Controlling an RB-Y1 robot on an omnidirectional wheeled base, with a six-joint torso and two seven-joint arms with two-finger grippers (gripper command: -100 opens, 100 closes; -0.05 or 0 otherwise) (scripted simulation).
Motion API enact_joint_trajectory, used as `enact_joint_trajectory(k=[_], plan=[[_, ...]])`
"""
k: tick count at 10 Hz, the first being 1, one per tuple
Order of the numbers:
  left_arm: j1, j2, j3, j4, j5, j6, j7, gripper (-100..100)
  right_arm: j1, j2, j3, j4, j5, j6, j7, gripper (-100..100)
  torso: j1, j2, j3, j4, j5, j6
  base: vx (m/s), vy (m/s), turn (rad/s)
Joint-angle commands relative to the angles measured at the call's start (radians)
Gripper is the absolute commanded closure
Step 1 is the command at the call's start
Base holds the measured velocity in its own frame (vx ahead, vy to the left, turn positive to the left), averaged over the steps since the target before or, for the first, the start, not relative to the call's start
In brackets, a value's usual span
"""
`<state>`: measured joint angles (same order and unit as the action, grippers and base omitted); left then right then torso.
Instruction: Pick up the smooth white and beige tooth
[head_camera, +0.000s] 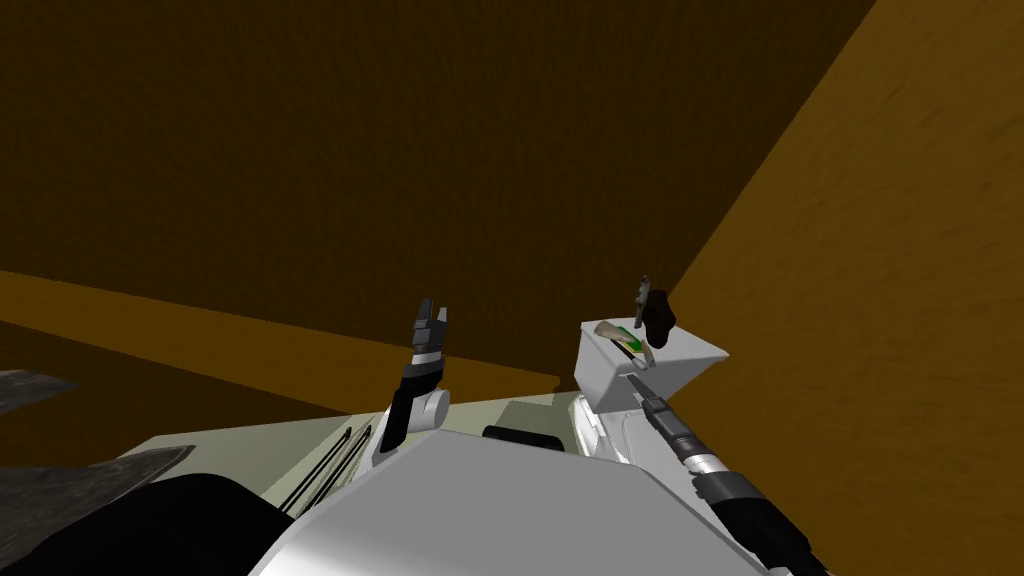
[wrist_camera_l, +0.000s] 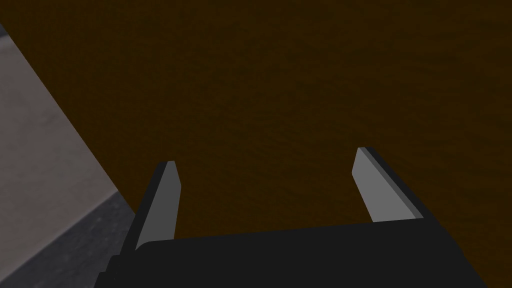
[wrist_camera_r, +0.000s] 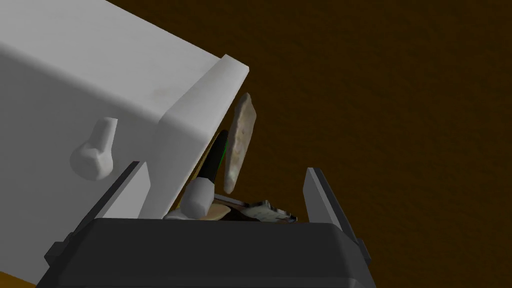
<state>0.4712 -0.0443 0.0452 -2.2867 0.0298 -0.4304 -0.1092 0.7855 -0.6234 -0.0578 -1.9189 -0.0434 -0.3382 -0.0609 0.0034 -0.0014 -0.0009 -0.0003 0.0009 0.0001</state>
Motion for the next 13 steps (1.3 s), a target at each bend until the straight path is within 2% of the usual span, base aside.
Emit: enact_joint_trajectory(k=[1,2,4,5,6,7,9,10,11,12,13], plan=[[0.0,0.0,0.0,0.0,0.0,0.0,0.0,0,0.029,-0.05,-0.011,0.025,-0.008,0.008,0.006,-100,0.0,0.0,0.0,0.0,0.0,0.0,0.03,0.064,0.047],[0.0,0.0,0.0,0.0,0.0,0.0,0.0,0,0.029,-0.059,-0.011,0.025,-0.008,0.008,0.006,-100,0.001,0.0,0.0,0.0,0.0,0.0,0.03,0.049,0.027],[0.0,0.0,0.0,0.0,0.0,0.0,0.0,0,0.074,-0.13,-0.022,0.082,-0.019,0.021,0.022,-100,0.0,-0.001,0.0,0.0,0.0,0.0,0.05,0.072,0.071],[0.0,0.0,0.0,0.0,0.0,0.0,0.0,0,0.074,-0.153,-0.022,0.082,-0.019,0.021,0.022,-100,0.001,-0.002,-0.001,0.0,0.0,0.0,0.045,0.071,0.032],[0.0,0.0,0.0,0.0,0.0,0.0,0.0,0,0.096,-0.188,-0.028,0.113,-0.024,0.027,0.031,-100,0.001,-0.001,-0.001,0.0,0.0,0.0,0.033,0.074,0.066],[0.0,0.0,0.0,0.0,0.0,0.0,0.0,0,0.096,-0.201,-0.028,0.113,-0.024,0.027,0.031,-100,0.001,-0.001,0.0,0.0,0.0,0.0,0.026,0.054,0.018],[0.0,0.0,0.0,0.0,0.0,0.0,0.0,0,0.141,-0.275,-0.039,0.176,-0.034,0.041,0.048,-100,0.001,0.0,0.0,0.0,0.0,0.0,0.046,0.075,0.058],[0.0,0.0,0.0,0.0,0.0,0.0,0.0,0,0.141,-0.299,-0.039,0.178,-0.034,0.041,0.048,-100,0.002,-0.001,-0.001,0.0,0.0,0.0,0.032,0.059,0.027],[0.0,0.0,0.0,0.0,0.0,0.0,0.0,0,0.163,-0.329,-0.045,0.213,-0.04,0.049,0.056,-100,0.001,0.0,0.0,0.0,0.0,0.0,0.029,0.064,0.058],[0.0,0.0,0.0,0.0,0.0,0.0,0.0,0,0.163,-0.349,-0.045,0.213,-0.04,0.049,0.056,-100,0.001,0.0,0.0,0.0,0.0,0.0,0.031,0.053,0.02],[0.0,0.0,0.0,0.0,0.0,0.0,0.0,0,0.185,-0.386,-0.051,0.249,-0.045,0.056,0.065,-100,0.0,0.0,0.0,0.0,0.0,0.0,0.03,0.063,0.05]])
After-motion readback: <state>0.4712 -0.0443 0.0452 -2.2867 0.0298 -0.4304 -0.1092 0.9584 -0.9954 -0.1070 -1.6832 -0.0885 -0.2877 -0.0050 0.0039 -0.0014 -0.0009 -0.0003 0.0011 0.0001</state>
